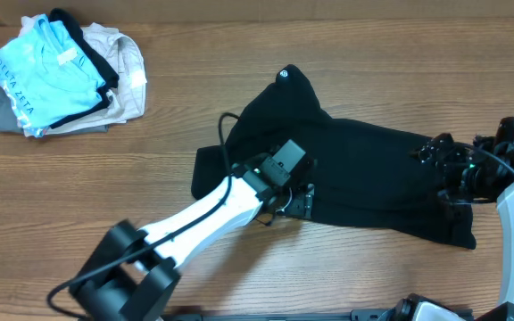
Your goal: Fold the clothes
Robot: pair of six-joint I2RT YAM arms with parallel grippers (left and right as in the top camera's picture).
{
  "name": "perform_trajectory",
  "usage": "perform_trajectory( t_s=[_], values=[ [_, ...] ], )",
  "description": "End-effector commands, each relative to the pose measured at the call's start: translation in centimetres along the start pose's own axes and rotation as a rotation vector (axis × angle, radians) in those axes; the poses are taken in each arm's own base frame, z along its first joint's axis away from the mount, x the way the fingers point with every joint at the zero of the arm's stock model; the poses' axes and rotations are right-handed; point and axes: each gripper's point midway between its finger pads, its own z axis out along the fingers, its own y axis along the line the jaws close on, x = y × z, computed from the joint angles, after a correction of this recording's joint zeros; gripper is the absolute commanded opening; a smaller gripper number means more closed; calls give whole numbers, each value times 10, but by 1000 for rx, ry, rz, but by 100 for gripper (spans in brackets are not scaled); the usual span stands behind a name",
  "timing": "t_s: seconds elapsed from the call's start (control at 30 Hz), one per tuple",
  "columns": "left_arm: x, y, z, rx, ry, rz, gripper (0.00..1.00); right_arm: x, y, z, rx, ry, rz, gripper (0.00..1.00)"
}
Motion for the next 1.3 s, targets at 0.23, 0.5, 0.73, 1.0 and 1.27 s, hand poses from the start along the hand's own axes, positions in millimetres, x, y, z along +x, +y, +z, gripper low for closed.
perform_trajectory(
  t_s=[0.23, 0.5, 0.73, 1.0, 1.27],
  values=[
    [-9, 5, 4, -31, -36, -182, 74, 2, 0, 3, -8, 6, 2, 100],
    [-16, 20, 12, -67, -42, -249, 73, 3, 0, 3, -6, 10, 4, 100],
    [-19, 20, 26, -55, -32, -252, 69, 2, 0, 3, -7, 7, 2, 100],
    [-34, 9, 26, -6, -87, -236, 62, 1, 1, 3, -11, 2, -1, 100],
    [-39, 15, 25, -34, -119, -238, 36, 1, 1, 3, -11, 1, -1, 100]
  ],
)
